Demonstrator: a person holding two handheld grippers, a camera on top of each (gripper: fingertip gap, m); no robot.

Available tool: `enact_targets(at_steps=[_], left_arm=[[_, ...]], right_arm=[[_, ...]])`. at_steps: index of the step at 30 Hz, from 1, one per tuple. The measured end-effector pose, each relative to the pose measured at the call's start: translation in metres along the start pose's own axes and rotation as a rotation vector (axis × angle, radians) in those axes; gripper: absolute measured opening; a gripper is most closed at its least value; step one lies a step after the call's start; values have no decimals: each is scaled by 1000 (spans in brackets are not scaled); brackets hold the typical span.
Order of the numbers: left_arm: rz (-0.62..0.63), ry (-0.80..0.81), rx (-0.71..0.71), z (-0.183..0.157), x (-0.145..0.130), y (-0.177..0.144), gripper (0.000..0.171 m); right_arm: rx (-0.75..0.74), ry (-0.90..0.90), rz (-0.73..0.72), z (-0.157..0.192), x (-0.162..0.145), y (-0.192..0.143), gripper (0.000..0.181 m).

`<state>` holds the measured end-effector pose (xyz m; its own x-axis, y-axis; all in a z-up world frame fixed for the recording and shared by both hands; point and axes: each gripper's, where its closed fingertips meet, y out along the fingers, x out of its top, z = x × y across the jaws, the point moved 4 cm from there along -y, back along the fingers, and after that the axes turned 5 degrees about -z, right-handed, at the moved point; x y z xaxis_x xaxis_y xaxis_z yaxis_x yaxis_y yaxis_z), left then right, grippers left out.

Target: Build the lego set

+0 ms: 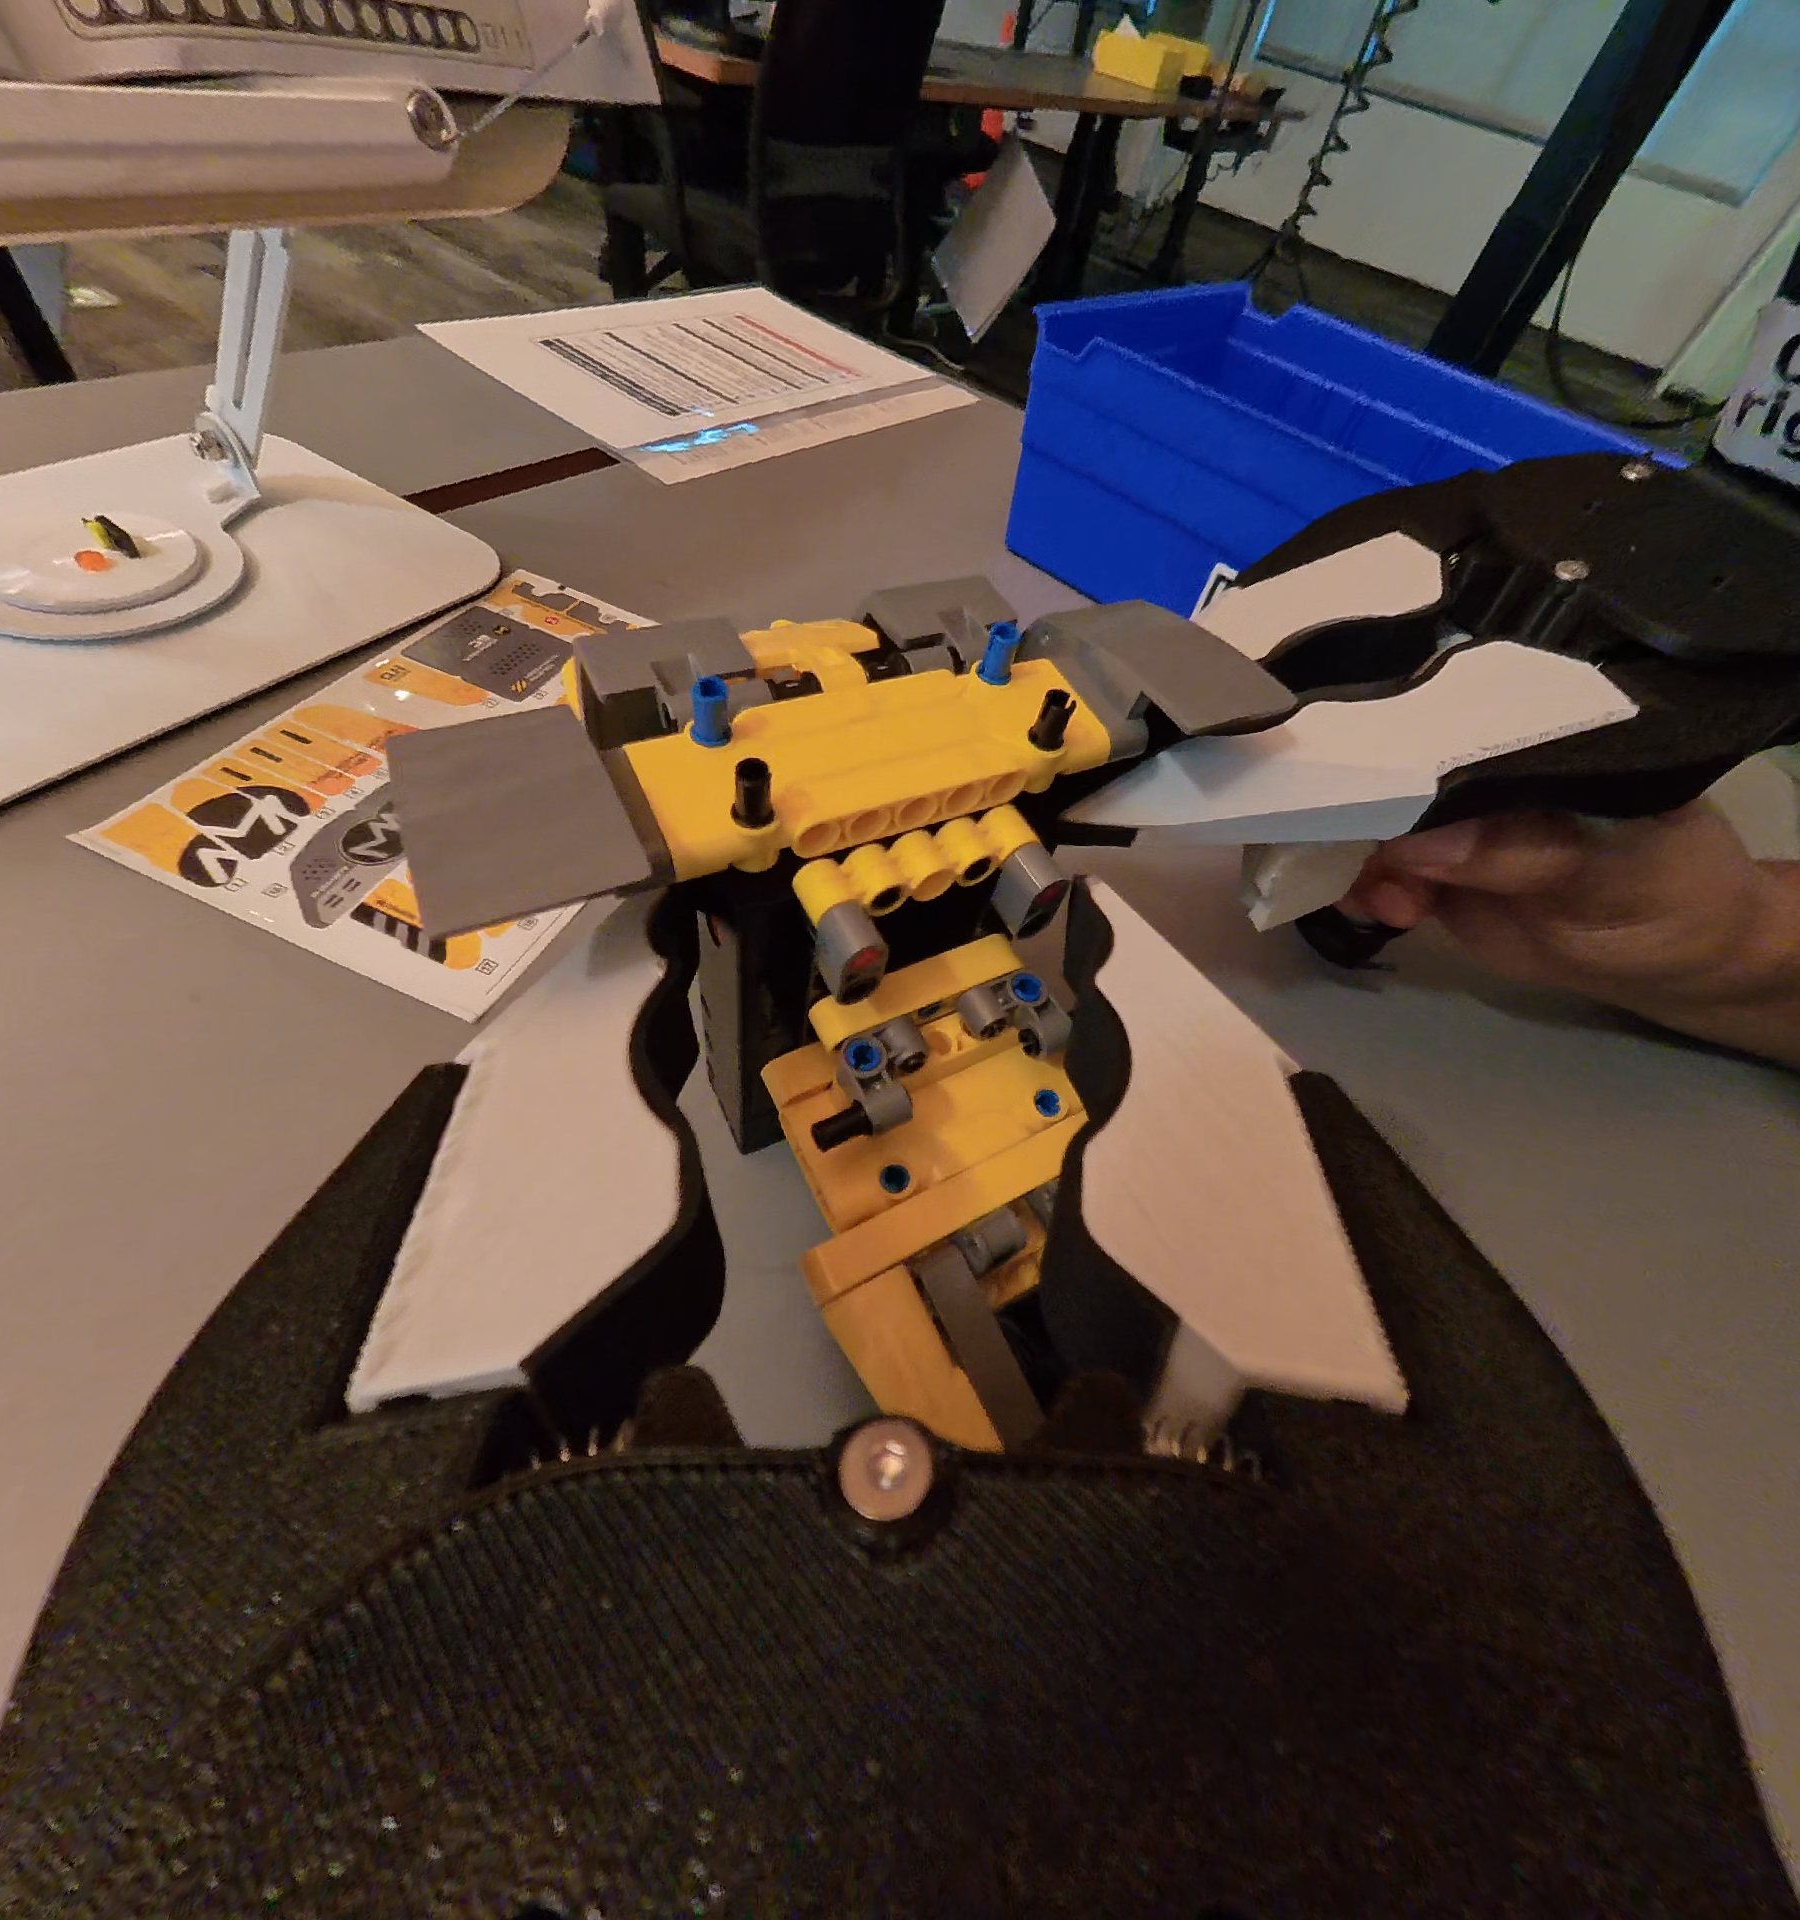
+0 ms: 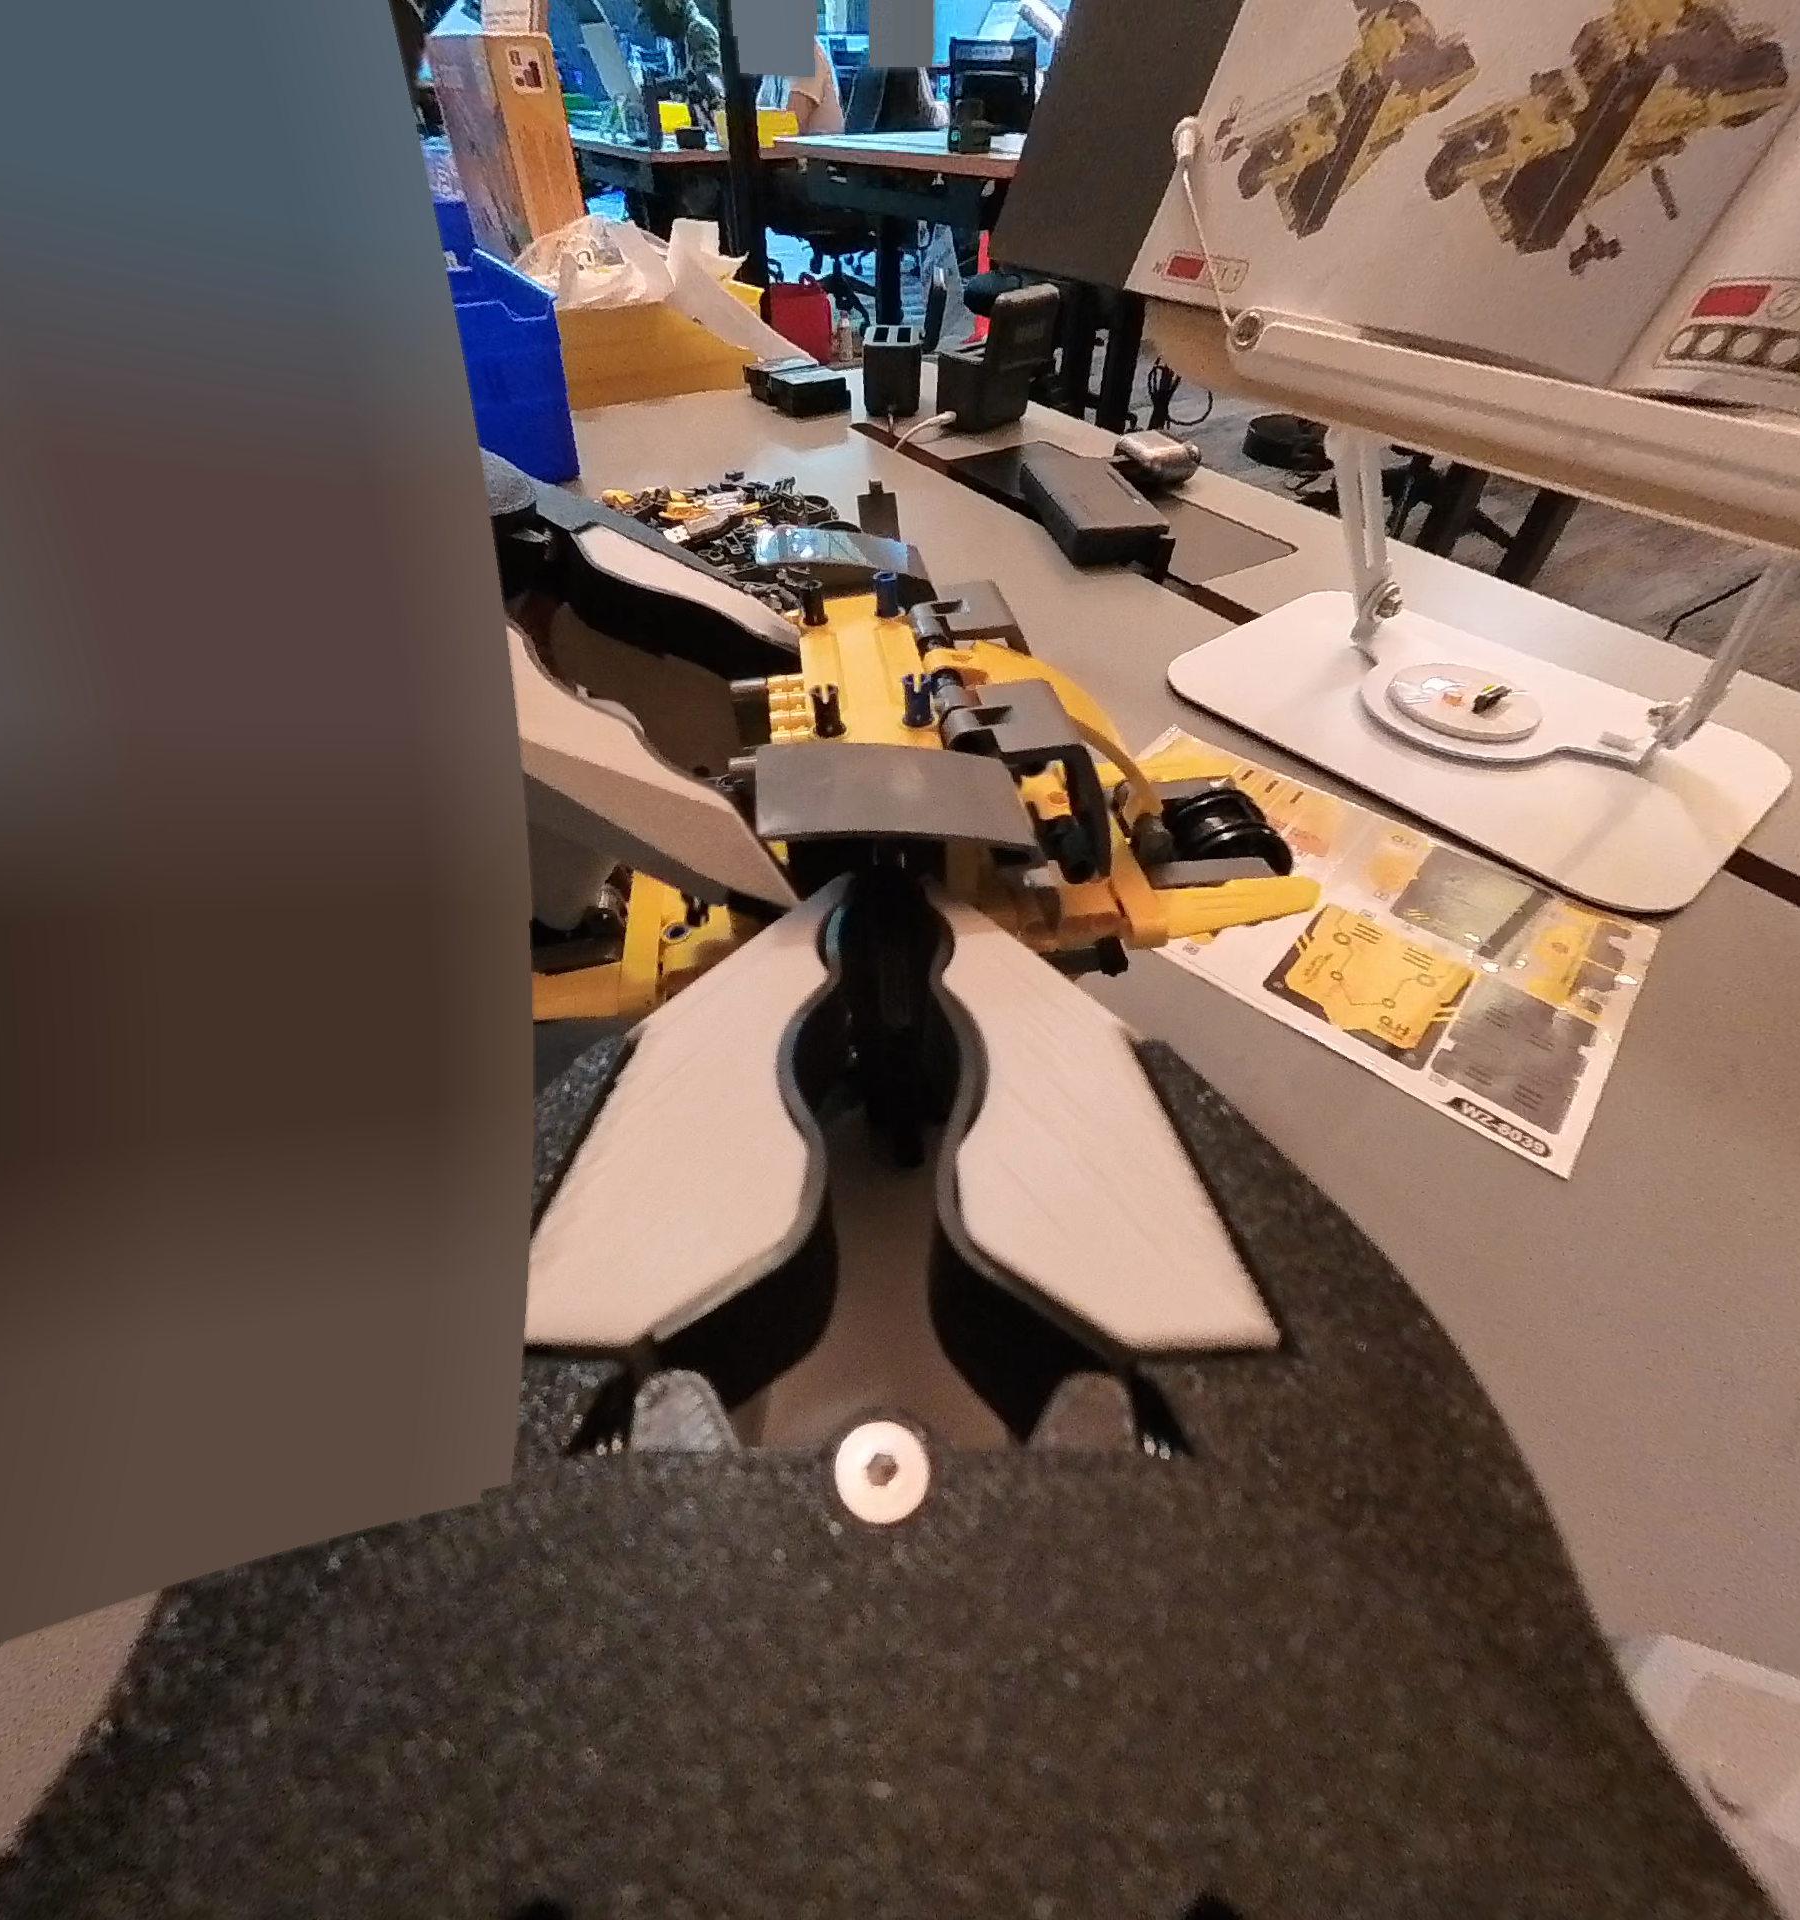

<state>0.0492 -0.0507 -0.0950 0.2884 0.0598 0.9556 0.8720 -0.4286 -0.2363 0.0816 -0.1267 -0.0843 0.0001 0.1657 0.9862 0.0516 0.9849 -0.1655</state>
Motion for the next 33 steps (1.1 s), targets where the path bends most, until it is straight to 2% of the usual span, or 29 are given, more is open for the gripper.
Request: enact_targets(at_steps=[17,29,33], left_arm=[[47,53,34,1,0,5,67],[75,89,14,4,-2,-1,63],[74,96,6,4,-2,-2,64]], right_arm=[[15,29,43,-5,2,3,5],[22,9,9,1,1,2,8],[4,-52,15,3,2,-5,30]])
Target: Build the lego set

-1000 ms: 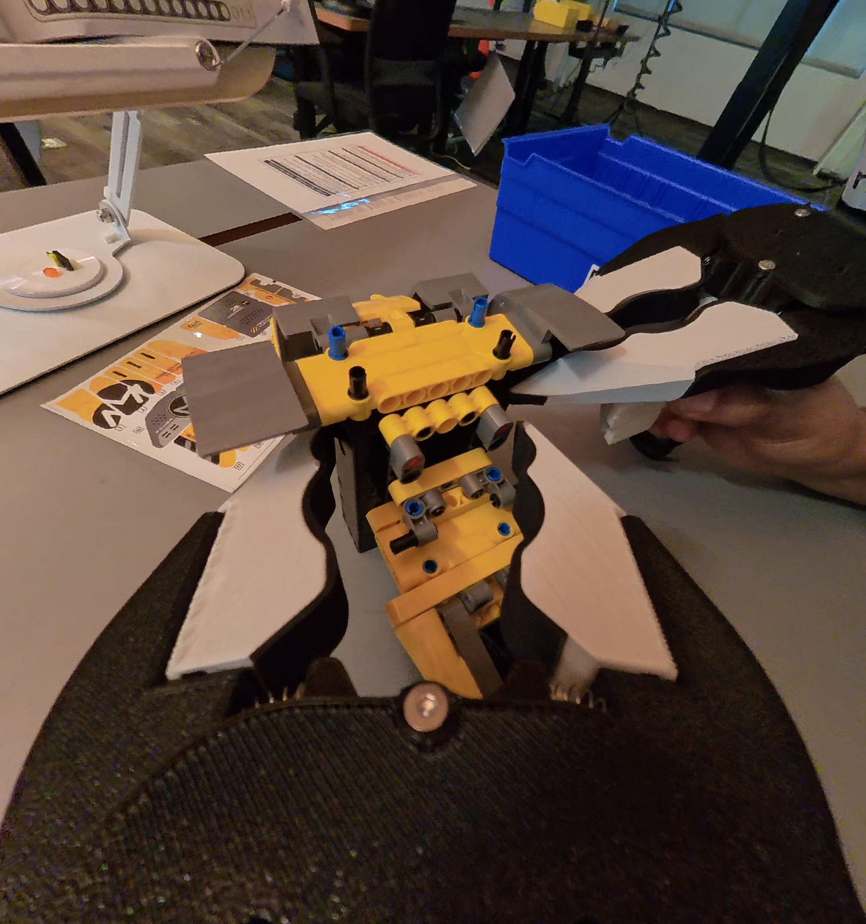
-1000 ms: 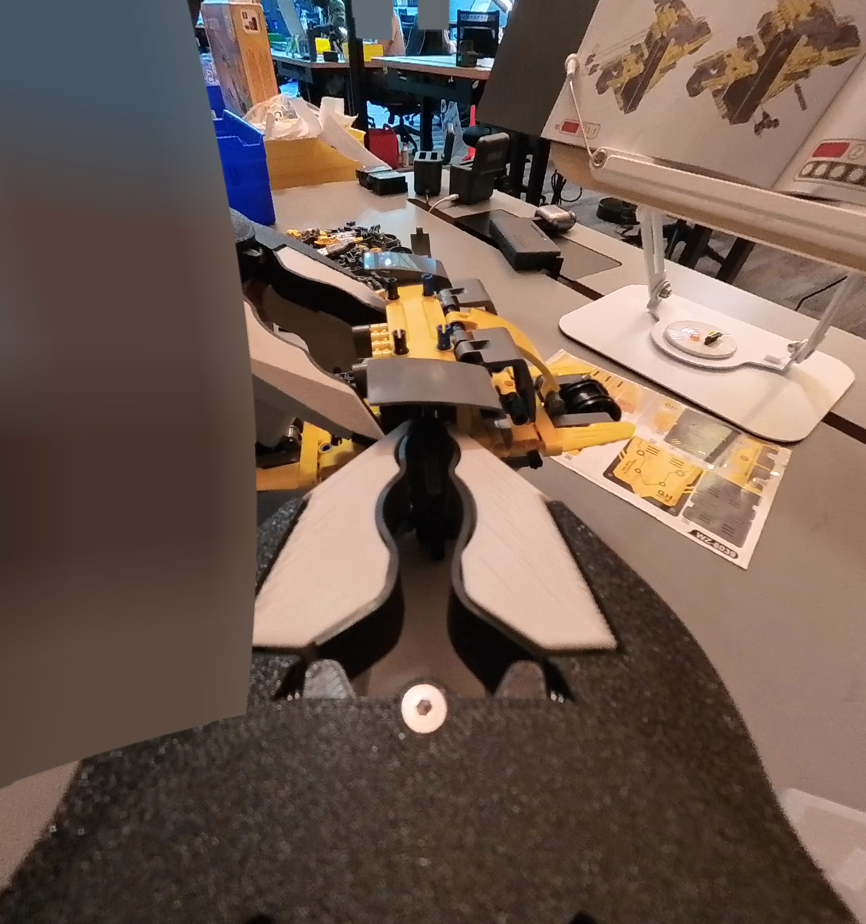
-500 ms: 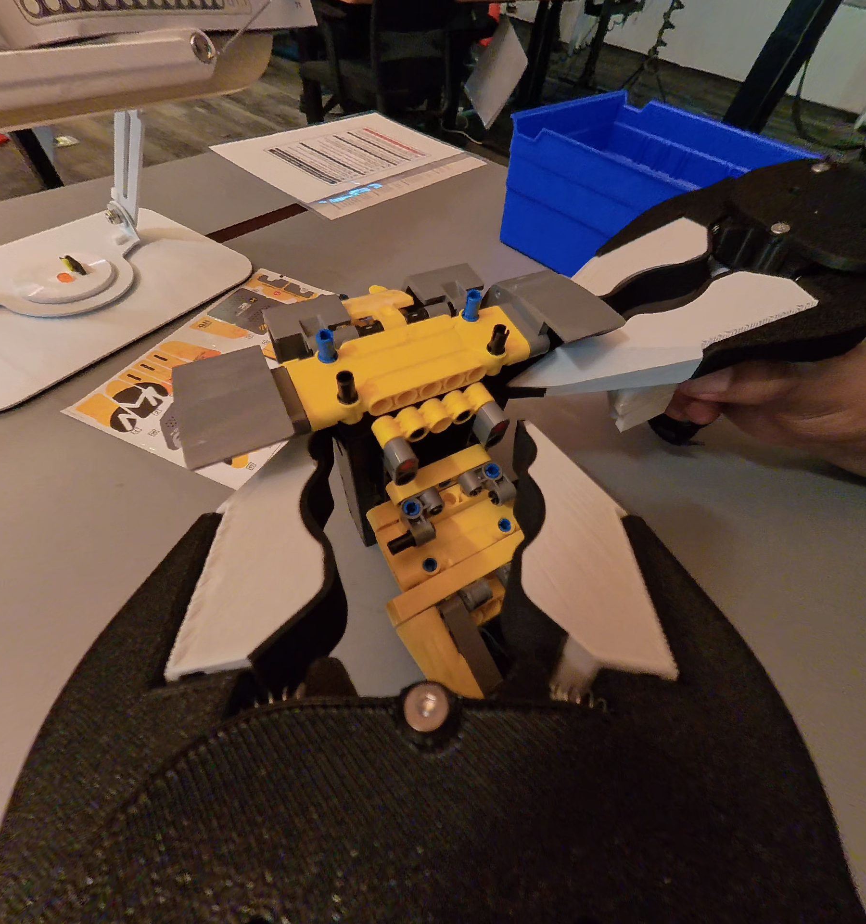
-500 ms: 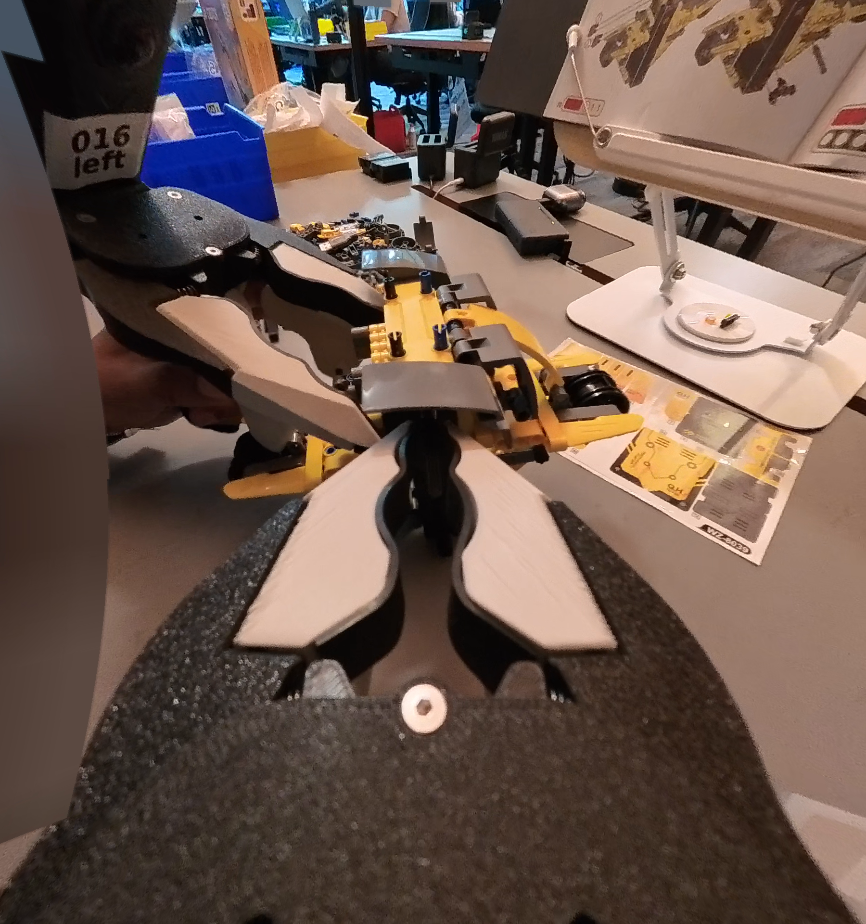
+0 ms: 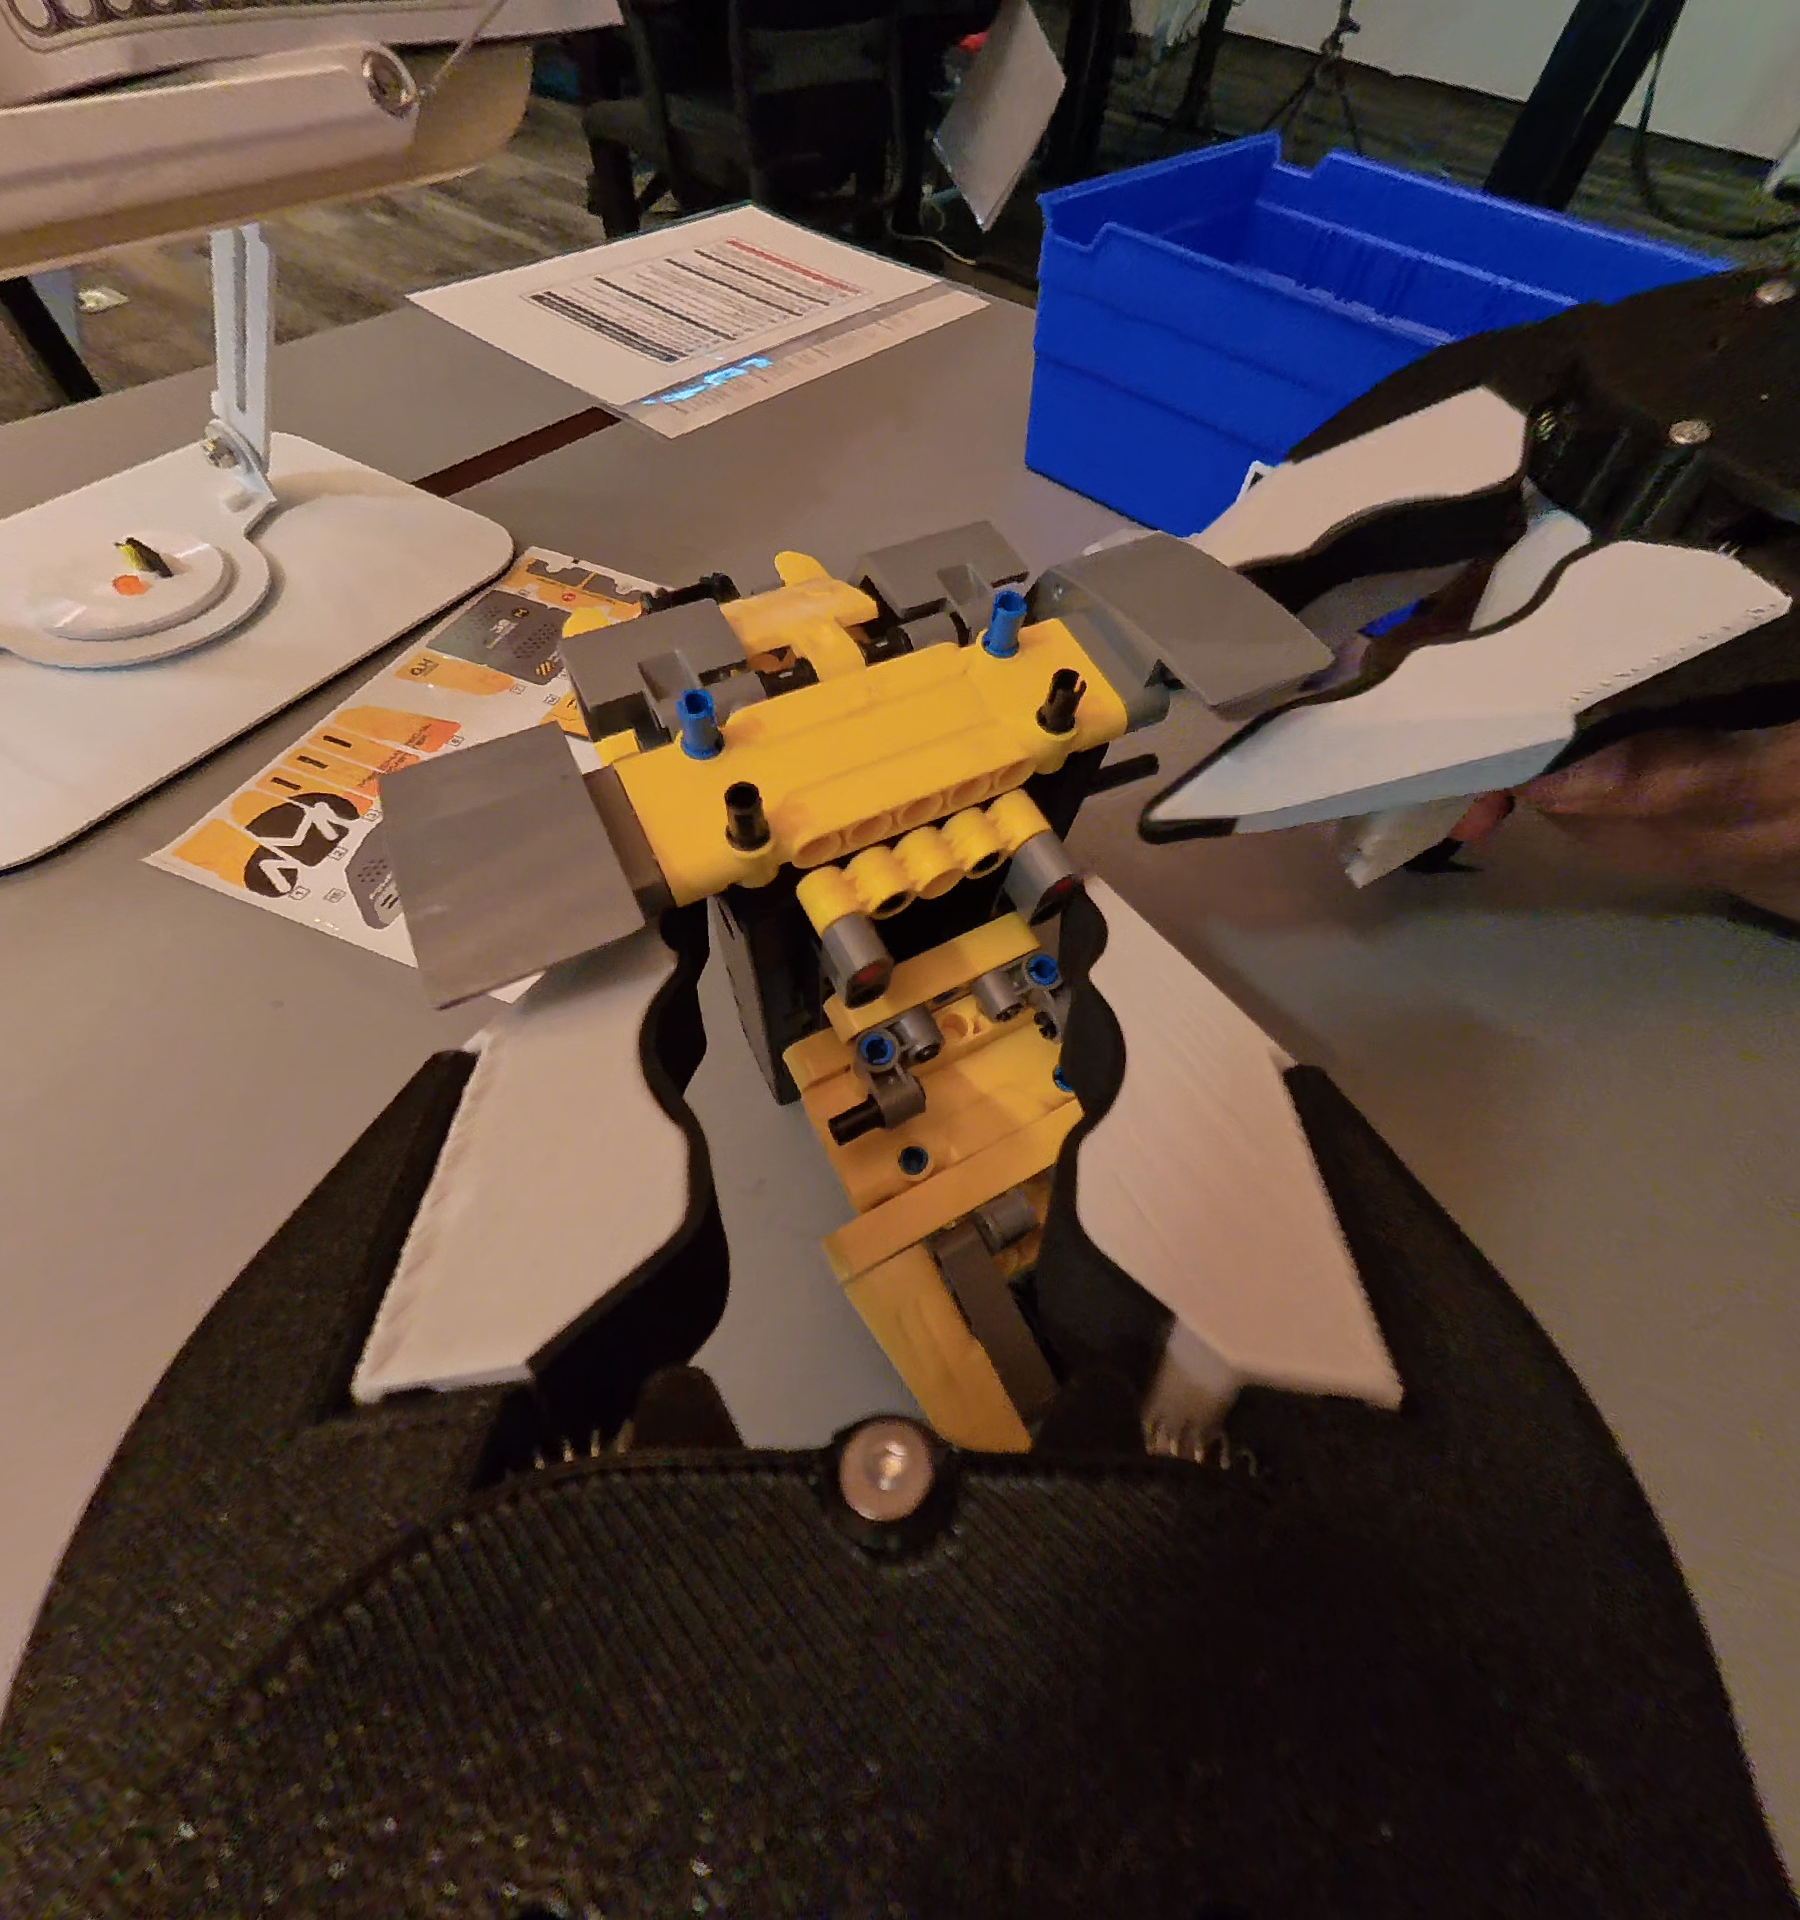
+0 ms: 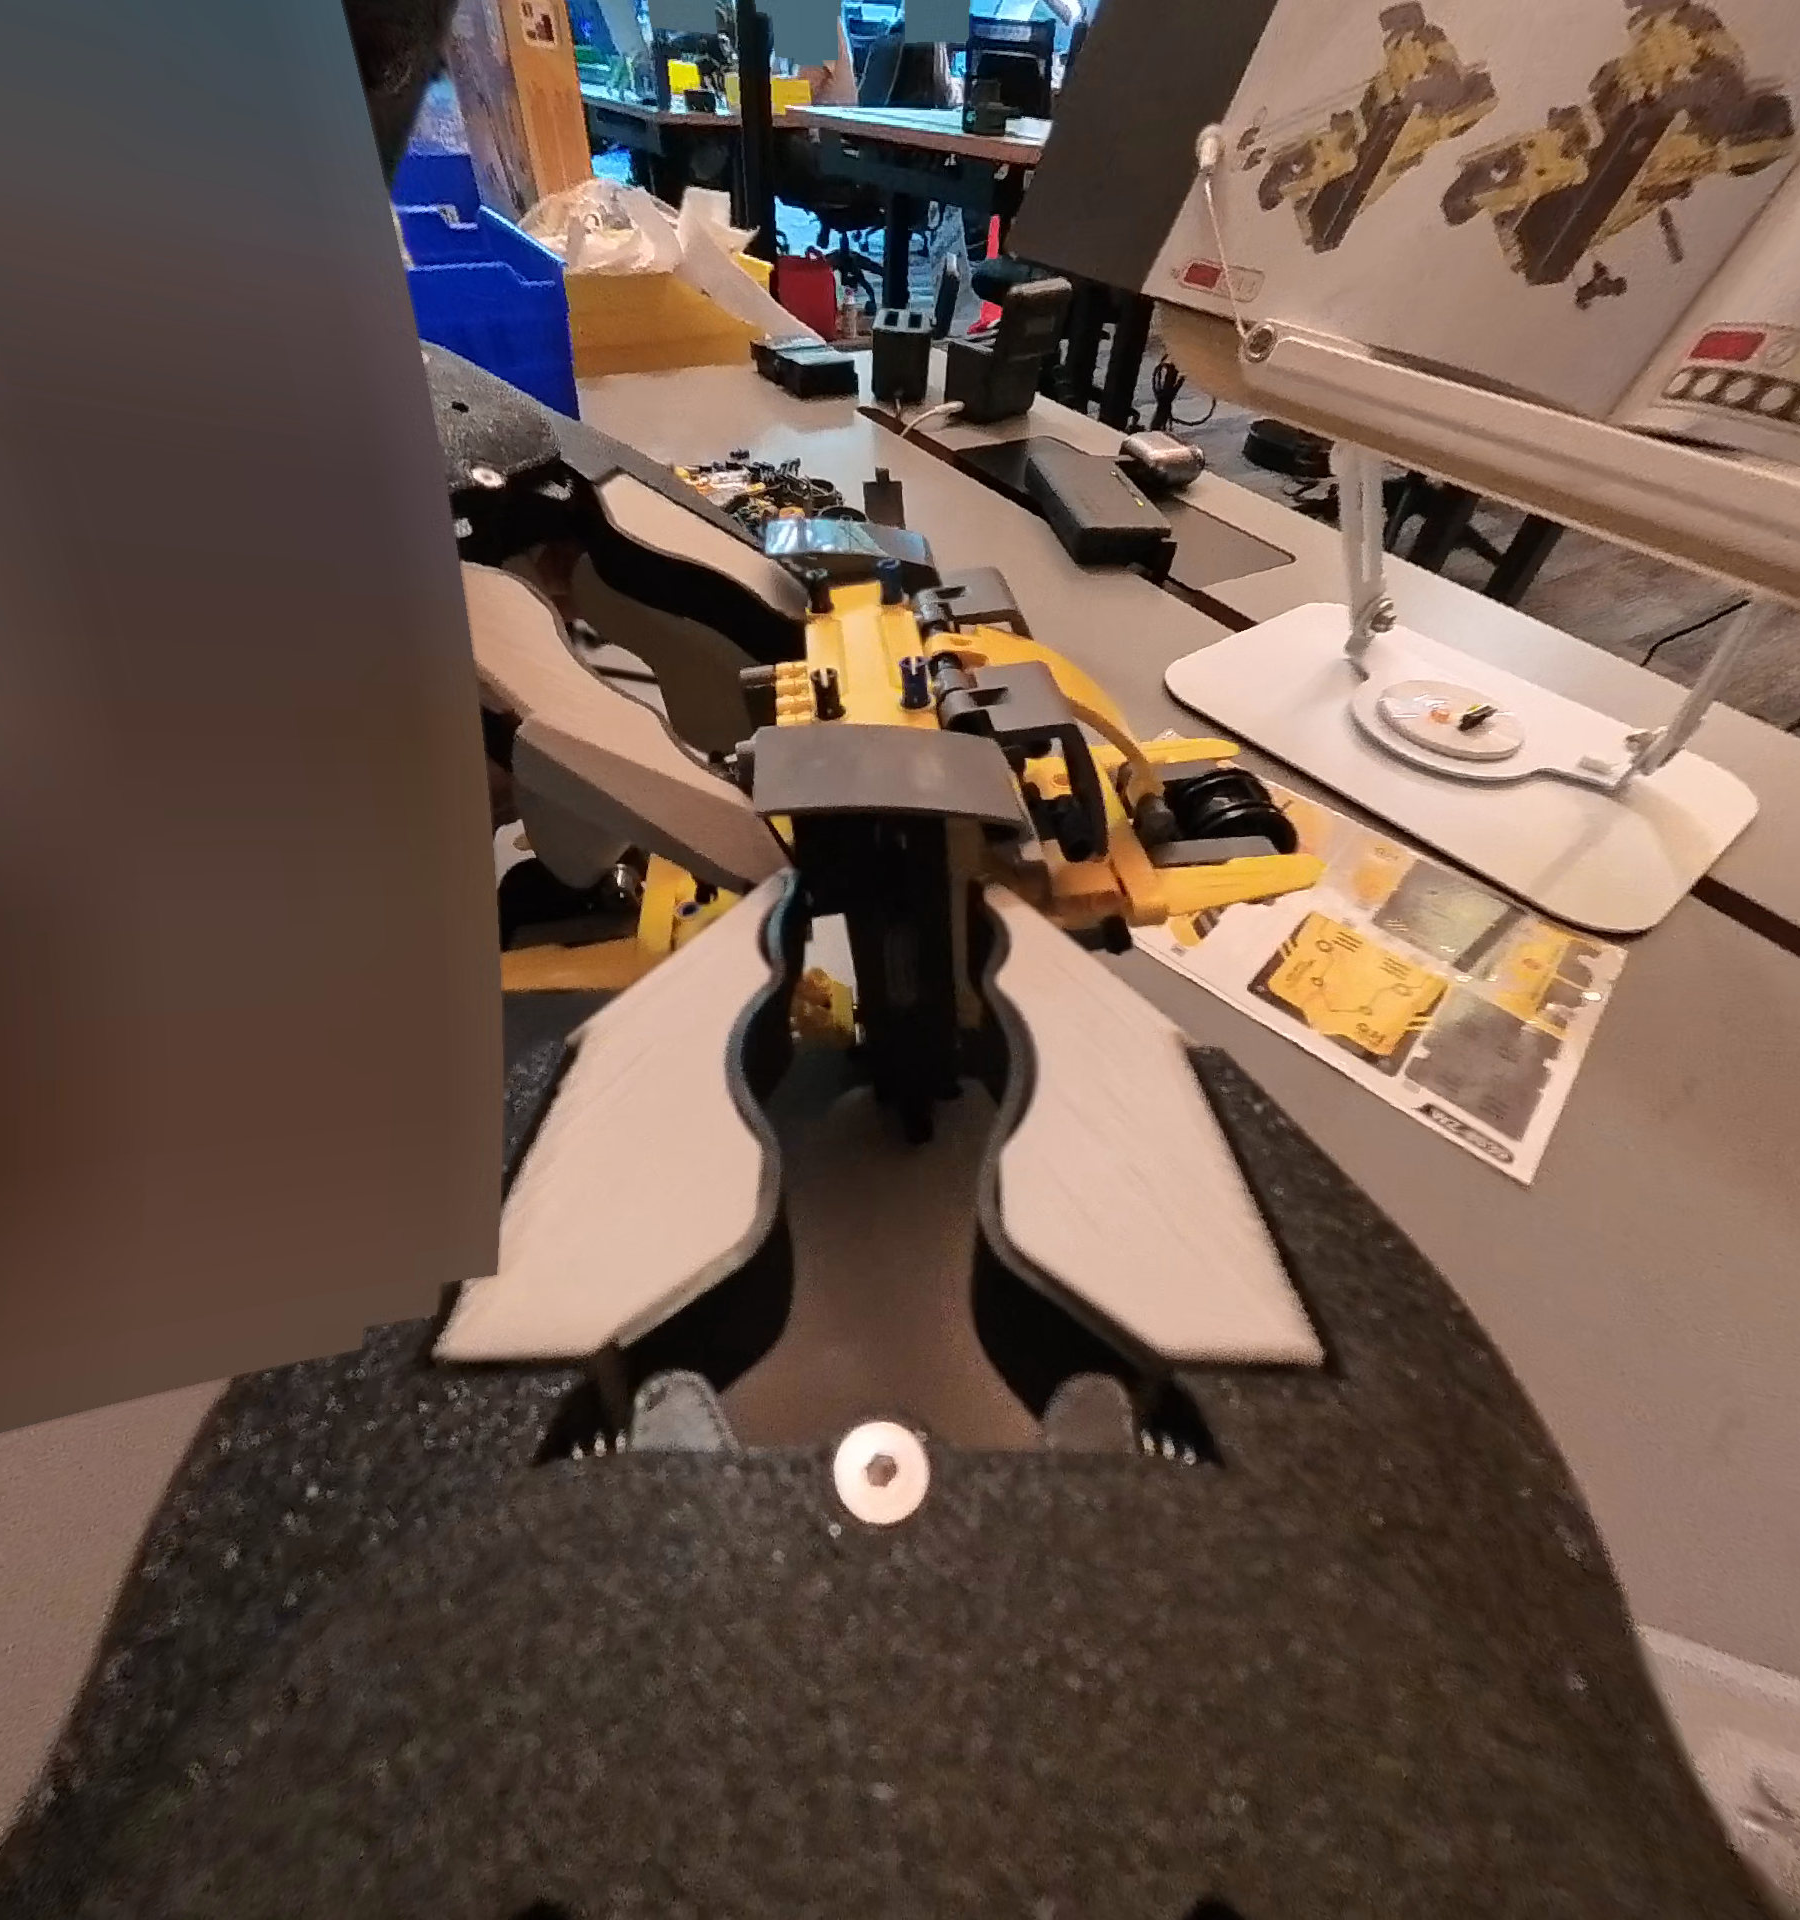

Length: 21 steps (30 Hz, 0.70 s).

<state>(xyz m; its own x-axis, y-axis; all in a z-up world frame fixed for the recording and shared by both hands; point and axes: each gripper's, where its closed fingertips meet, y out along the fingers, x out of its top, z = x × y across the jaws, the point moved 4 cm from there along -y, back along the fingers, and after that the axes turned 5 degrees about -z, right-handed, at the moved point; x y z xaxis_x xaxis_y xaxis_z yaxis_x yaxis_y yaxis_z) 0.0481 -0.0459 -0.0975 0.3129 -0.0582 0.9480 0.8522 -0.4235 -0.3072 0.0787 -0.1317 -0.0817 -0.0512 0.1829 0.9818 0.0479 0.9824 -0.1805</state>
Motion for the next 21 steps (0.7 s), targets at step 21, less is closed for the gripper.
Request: enact_targets(at_steps=[21], left_arm=[[4,-35,-107,11,0,-7,58]], right_arm=[[79,-119,336,-6,-62,13,20]])
